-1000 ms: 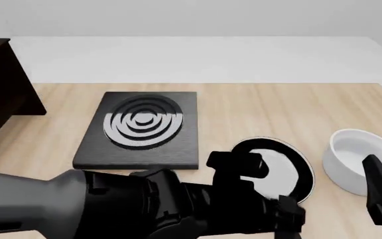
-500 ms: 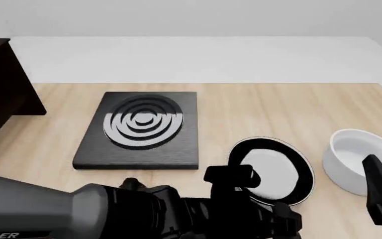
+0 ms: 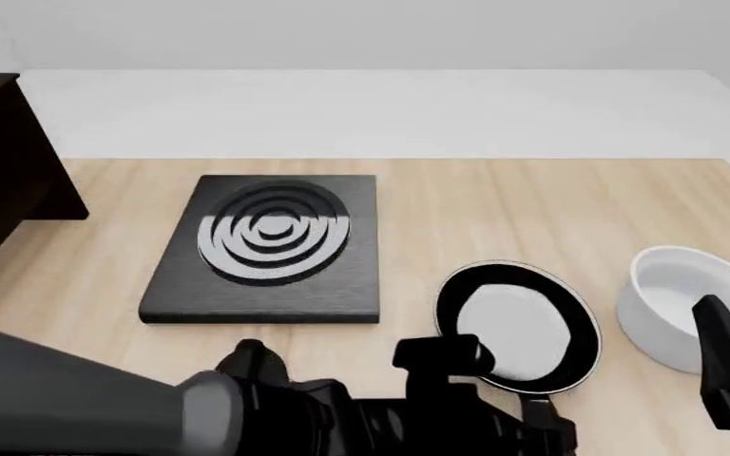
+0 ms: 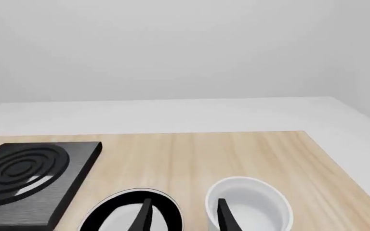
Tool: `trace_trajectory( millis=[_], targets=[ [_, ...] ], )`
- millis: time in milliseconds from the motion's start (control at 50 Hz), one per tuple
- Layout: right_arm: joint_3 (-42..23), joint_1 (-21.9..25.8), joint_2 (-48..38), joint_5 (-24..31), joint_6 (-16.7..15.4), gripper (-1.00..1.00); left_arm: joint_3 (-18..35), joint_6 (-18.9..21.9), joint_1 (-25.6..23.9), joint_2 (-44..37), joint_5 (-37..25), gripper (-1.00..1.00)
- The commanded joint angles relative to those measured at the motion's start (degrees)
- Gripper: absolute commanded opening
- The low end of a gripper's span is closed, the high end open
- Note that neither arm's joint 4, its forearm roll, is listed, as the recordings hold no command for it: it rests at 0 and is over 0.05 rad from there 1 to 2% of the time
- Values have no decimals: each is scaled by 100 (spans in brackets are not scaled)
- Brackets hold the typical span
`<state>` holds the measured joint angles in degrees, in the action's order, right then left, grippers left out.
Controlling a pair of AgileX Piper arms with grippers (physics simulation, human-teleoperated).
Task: Put the frying pan under the cabinet shelf.
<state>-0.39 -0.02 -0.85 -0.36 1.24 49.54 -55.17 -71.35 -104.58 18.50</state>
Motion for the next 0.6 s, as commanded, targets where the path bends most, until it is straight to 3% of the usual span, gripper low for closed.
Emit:
trace_trajectory(
  millis=[20, 600],
  targets=[
    [0, -2, -3, -1, -1, 100, 51, -139, -27, -274, 311, 100],
    [0, 1, 0, 0, -1, 100, 236, -578, -76, -964, 1027, 100]
  ],
)
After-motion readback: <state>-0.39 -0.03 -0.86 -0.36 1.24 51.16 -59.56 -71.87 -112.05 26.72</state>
